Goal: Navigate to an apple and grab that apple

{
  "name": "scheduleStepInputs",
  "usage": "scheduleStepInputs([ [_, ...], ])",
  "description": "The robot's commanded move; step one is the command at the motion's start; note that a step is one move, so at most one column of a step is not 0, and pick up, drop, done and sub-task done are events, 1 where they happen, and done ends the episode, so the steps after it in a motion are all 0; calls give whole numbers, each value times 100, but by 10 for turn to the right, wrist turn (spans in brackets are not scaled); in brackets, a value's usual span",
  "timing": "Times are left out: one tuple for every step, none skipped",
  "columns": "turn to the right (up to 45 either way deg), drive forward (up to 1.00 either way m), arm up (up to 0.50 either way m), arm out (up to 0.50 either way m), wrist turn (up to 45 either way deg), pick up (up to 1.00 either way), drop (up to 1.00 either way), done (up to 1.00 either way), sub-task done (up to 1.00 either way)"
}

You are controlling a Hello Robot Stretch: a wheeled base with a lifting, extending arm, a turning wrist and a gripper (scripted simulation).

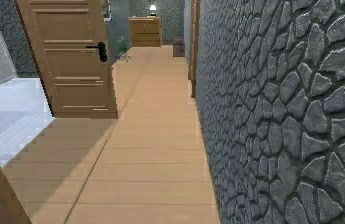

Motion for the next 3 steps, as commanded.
scheduleStepInputs([
  [0,100,0,0,0,0,0,0,0],
  [0,100,0,0,0,0,0,0,0],
  [0,100,0,0,0,0,0,0,0],
])
